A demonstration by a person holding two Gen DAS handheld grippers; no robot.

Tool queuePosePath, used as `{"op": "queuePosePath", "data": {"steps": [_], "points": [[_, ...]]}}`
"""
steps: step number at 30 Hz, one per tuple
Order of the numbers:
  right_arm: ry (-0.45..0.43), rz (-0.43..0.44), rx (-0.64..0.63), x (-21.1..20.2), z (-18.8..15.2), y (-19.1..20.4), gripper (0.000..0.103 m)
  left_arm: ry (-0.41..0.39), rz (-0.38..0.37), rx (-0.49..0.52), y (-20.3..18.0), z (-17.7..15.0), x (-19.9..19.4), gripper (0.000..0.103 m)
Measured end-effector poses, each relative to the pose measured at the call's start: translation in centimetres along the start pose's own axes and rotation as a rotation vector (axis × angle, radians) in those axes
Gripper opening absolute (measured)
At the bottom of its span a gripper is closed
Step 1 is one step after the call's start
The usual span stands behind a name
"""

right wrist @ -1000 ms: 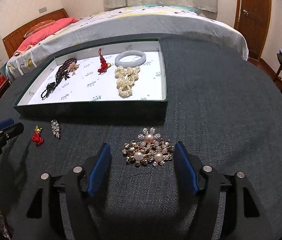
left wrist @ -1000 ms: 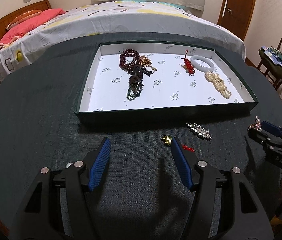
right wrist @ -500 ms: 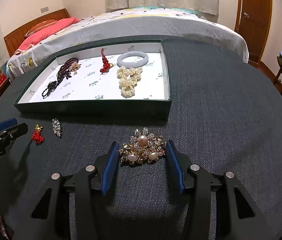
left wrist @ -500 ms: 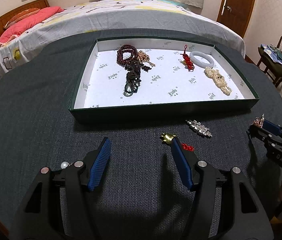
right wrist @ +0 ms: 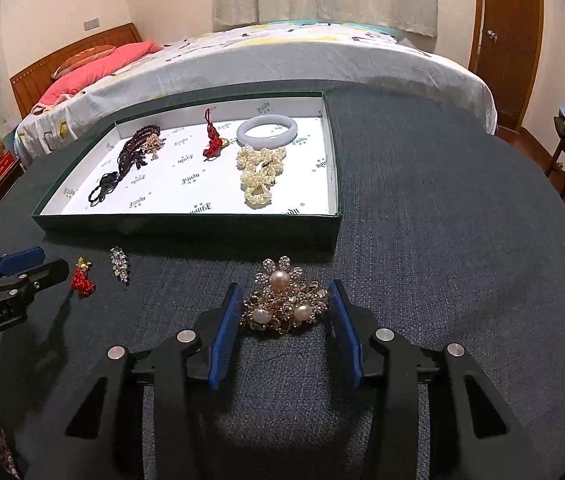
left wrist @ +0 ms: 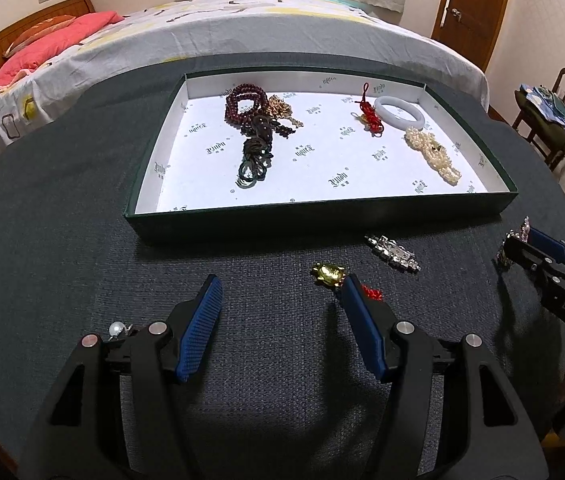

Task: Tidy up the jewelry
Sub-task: 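Close the right tool on the pearl flower brooch while the left tool grasps the gold-red tassel charm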

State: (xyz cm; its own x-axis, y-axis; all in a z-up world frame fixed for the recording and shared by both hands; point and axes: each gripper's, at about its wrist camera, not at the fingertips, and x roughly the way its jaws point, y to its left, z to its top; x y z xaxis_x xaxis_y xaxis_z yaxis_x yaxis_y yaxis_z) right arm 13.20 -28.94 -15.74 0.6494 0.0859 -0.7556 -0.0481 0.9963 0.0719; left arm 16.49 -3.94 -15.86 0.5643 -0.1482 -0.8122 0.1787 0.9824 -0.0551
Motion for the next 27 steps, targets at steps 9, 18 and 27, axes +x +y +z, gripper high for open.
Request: {"op": "queuePosePath", "data": {"steps": [9, 18, 27], "points": [[-0.005, 0.01, -0.009, 0.0, 0.3, 0.4, 0.038, 0.011, -0.005, -0.005, 0.0, 0.0, 0.4, 0.061], [-0.008, 0.011, -0.007, -0.2, 0.4, 0.4, 0.038, 0.018, -0.017, 0.002, -0.3, -0.1, 0.7, 0.061], [-0.014, 0.016, -0.005, -0.4, 0.4, 0.4, 0.038, 0.006, -0.043, 0.005, -1.4, 0.4, 0.2, 0.061]]}}
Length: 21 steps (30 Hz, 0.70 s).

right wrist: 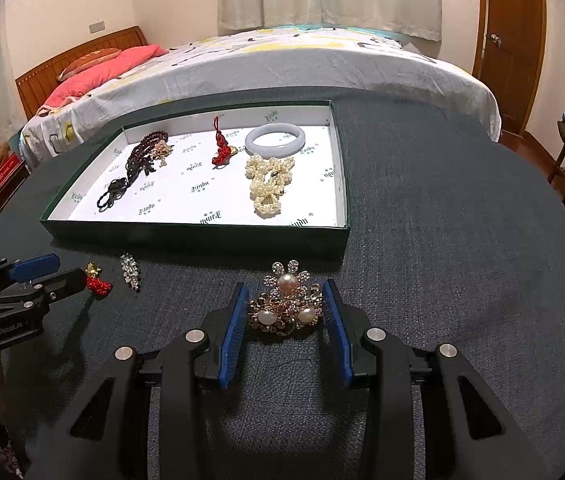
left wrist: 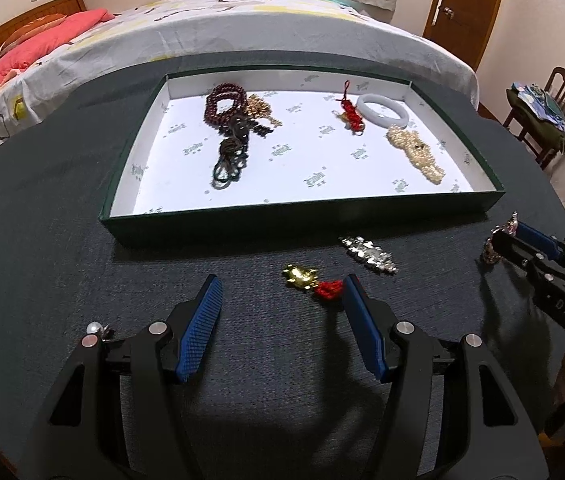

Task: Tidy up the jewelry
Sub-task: 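Close the right tool on the pearl flower brooch while the left tool grasps the gold-red tassel charm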

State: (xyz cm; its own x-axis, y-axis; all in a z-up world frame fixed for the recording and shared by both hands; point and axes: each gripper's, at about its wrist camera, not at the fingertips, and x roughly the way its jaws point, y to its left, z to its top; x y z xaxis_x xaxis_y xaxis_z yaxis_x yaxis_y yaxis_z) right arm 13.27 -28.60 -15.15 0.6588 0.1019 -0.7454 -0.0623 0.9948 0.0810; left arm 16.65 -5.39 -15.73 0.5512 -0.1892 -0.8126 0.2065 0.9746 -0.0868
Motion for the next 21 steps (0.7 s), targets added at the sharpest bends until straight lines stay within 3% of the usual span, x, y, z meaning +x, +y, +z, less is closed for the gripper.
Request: {"op": "queuePosePath", "data": {"steps": [14, 21], "points": [[0.012, 0.02, 0.005, 0.3, -0.2, 0.1, 0.038, 0.049, 0.029, 0.027, -0.2, -0.5, 1.1, 0.061], [0.014, 0.021, 0.003, 0.3, -0.3, 0.2, 0.038, 0.05, 0.009, 0.032, -0.1, -0.5, 0.9, 0.044]]}}
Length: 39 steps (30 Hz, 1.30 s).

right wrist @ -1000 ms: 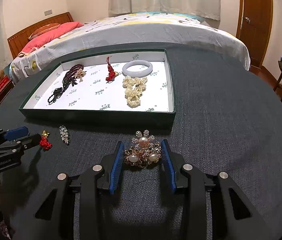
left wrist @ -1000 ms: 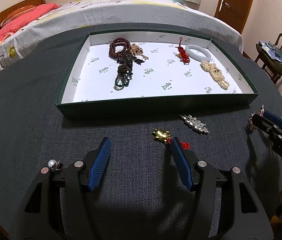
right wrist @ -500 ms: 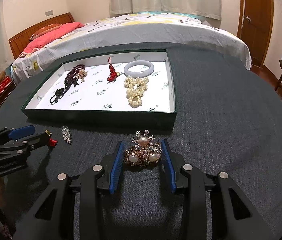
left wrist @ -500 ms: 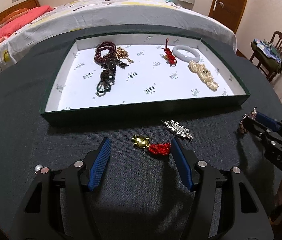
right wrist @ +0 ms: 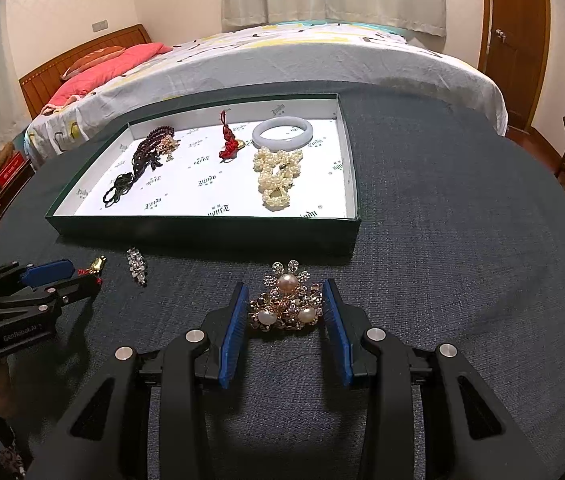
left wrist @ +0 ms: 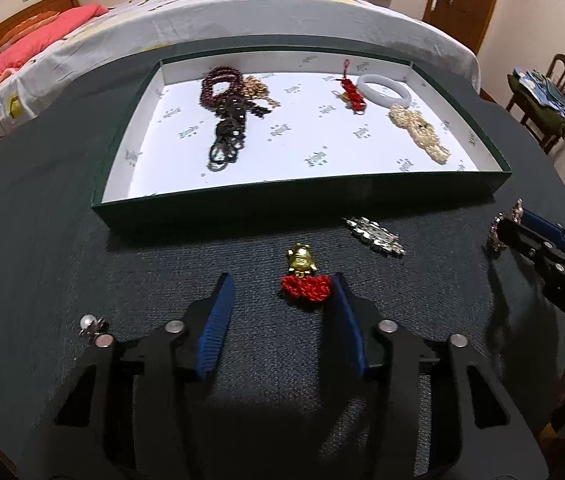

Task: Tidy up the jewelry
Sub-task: 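Close the right tool on the pearl flower brooch while the left tool grasps the gold-red tassel charm, then lift and carry the brooch and tassel charm over the box with both tools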

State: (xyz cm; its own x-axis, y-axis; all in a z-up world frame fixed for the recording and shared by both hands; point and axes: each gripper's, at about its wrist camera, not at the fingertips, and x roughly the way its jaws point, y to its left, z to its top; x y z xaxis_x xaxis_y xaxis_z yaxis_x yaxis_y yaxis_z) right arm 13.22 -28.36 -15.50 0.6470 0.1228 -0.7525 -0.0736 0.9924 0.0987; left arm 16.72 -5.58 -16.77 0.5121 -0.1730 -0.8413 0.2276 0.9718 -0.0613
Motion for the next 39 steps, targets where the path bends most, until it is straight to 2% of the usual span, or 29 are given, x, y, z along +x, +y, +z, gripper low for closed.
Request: {"op": "queuePosePath", "data": {"steps": [7, 13, 26, 39], "points": [[0.001, 0.001, -0.002, 0.0, -0.1, 0.1, 0.038, -0.002, -0.025, 0.029, -0.3, -0.2, -0.1, 0.023], [0.002, 0.0, -0.002, 0.0, -0.1, 0.2, 0.038, -0.01, -0.035, 0.042, -0.4, -0.2, -0.2, 0.017], [-0.011, -0.004, -0.004, -0.3, 0.0, 0.4, 0.038, -0.063, -0.021, 0.064, -0.5, 0.1, -1.4, 0.015], [-0.075, 0.0, -0.011, -2.9, 1.0, 0.8, 0.038, -0.148, -0.003, 0.047, 0.6, 1.3, -4.6, 0.015]]}}
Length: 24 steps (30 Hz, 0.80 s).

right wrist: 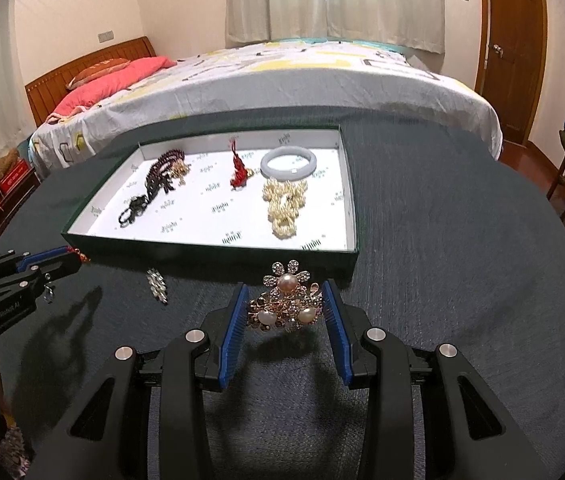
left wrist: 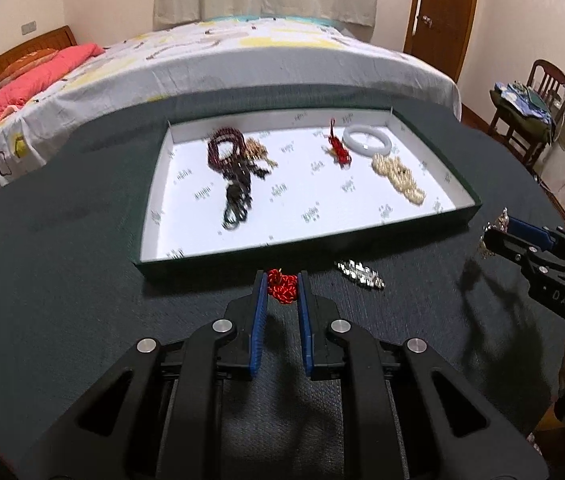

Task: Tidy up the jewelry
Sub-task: 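Lift and carry the brooch and tassel charm over the box with both tools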

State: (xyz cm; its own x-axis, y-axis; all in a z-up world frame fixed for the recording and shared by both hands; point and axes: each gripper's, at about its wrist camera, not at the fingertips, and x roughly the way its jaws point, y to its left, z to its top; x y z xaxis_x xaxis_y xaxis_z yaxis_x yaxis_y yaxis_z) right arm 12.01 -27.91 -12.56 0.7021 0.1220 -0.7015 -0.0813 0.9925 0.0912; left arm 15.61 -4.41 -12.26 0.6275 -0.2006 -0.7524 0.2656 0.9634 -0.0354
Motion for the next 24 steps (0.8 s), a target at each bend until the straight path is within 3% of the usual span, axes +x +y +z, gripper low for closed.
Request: {"op": "queuePosePath", "data": {"steps": [14, 24], "points": [[-0.074, 0.036, -0.008, -2.2, 2.7, 1.0, 0.038, -0.088, -0.005, 0.004, 0.3, 2.4, -2.4, 0.015], [-0.18, 0.068, -0.06, -3.3, 7.2, 3.1, 0.038, -0.187, -0.005, 0.025, 0.4, 6.8, -3.5, 0.015]]}}
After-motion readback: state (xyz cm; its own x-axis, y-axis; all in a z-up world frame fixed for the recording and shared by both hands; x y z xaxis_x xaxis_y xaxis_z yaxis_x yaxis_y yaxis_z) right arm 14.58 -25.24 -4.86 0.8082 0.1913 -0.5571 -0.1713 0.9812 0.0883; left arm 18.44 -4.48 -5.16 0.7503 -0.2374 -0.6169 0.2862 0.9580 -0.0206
